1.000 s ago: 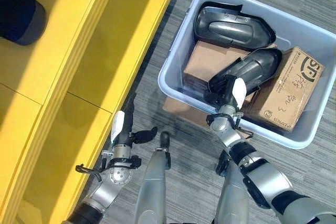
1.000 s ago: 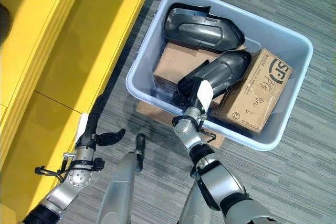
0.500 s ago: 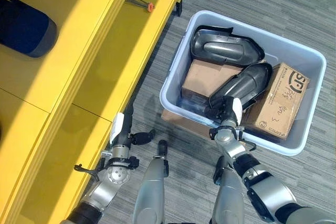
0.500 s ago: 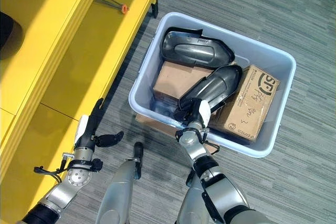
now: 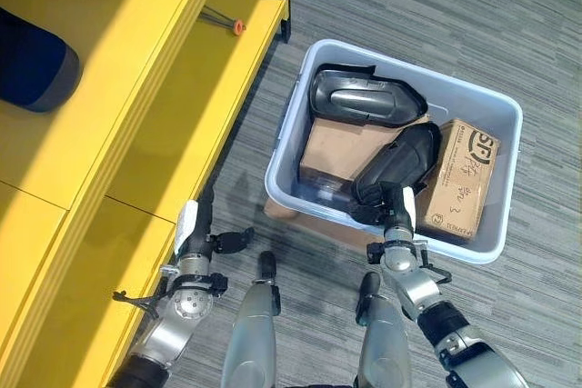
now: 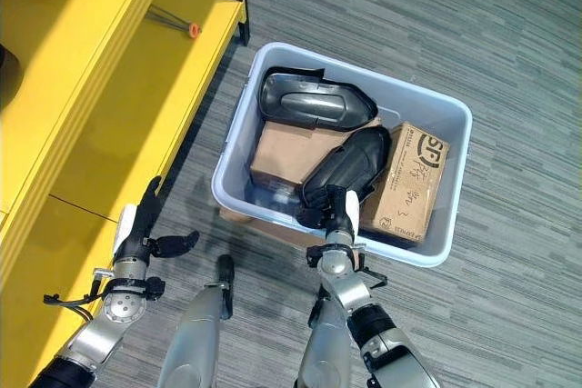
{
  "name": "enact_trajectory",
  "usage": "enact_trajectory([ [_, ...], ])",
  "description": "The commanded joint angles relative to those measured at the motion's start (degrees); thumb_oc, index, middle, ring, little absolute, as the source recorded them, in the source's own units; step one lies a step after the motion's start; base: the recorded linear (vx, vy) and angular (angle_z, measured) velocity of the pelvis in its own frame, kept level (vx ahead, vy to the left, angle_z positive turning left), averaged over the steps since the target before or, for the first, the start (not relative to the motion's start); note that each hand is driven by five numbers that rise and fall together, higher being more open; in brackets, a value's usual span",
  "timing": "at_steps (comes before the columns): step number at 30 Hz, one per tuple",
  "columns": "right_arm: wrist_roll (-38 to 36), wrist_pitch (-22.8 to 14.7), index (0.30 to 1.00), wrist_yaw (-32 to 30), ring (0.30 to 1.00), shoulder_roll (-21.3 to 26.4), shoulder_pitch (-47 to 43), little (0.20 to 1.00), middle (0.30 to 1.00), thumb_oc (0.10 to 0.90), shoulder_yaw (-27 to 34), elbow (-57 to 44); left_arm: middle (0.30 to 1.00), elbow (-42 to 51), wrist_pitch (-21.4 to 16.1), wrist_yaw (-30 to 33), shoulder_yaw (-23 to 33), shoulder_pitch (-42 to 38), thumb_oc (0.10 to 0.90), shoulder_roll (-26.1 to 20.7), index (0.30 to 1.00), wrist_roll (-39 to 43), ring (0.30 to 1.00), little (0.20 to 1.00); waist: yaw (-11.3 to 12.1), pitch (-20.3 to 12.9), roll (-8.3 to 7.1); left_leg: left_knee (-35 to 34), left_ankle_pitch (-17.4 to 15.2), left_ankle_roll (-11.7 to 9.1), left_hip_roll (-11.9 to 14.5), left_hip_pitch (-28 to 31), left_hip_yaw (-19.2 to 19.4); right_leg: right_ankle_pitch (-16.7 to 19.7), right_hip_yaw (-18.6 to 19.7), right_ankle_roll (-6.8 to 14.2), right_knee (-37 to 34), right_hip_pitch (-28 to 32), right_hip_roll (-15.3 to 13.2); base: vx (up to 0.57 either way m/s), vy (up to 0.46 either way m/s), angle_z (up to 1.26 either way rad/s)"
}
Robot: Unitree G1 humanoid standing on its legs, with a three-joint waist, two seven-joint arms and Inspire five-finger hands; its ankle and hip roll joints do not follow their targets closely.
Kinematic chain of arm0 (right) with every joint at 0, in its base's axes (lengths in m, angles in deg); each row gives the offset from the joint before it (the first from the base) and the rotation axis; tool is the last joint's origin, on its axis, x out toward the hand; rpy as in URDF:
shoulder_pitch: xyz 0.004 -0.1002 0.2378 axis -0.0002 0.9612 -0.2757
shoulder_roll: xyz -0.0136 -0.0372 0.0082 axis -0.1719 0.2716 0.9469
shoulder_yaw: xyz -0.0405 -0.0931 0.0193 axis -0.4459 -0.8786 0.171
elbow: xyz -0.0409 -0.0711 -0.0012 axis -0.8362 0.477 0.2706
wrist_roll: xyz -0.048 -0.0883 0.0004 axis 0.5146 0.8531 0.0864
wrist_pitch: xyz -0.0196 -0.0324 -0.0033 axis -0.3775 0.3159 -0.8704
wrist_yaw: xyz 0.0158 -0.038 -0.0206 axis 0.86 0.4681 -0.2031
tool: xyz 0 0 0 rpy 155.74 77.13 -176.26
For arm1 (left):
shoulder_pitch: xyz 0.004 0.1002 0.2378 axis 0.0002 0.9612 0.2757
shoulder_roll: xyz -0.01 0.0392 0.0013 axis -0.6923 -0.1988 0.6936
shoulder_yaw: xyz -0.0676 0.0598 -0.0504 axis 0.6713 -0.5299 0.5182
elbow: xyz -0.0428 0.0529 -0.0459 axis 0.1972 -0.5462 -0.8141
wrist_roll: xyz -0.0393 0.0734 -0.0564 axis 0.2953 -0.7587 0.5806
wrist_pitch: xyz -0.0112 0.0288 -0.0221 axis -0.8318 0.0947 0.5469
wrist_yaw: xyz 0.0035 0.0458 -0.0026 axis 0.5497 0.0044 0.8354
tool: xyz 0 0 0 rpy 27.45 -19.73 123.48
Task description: Move parts from the plastic box to the shelf.
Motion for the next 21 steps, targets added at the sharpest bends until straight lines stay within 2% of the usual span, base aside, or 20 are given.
enact_trajectory([
  [1,0.08,-3.2,0.3,-2.4,0.3,5.33,-0.04,0.3,0.3,0.4,5.26,-7.13,1.0,4.36,-2.57,1.24,5.56,0.87,0.9,-0.34,1.0,-2.61,1.0,1.0,-0.61,0.1,-0.31,-4.69,-3.38,2.04,0.79,6.8,0.39,9.61,-1.93,-0.49,-2.26,-0.99,-0.1,0.0,0.0,0.0],
  [8,0.21,-3.63,0.3,0.06,0.3,7.65,4.66,0.3,0.3,0.4,8.46,-14.08,1.0,4.07,-2.19,-0.04,7.65,2.47,0.9,-0.02,1.0,-2.79,1.0,1.0,-1.08,-1.23,-0.85,-4.97,-3.57,2.03,1.0,8.01,0.56,9.41,-1.81,-0.34,-2.57,-0.12,0.07,0.0,0.0,0.0],
  [21,1.88,-4.09,0.3,3.93,0.3,12.32,7.96,0.3,0.3,0.4,13.19,-23.49,1.0,4.25,-1.93,-2.22,10.32,4.94,0.9,0.4,1.0,-2.76,1.0,1.0,-1.53,-3.76,-1.86,-6.27,-3.18,1.95,1.1,9.51,0.79,9.3,-1.52,-0.46,-3.68,0.98,0.66,0.01,-0.01,-0.02],
])
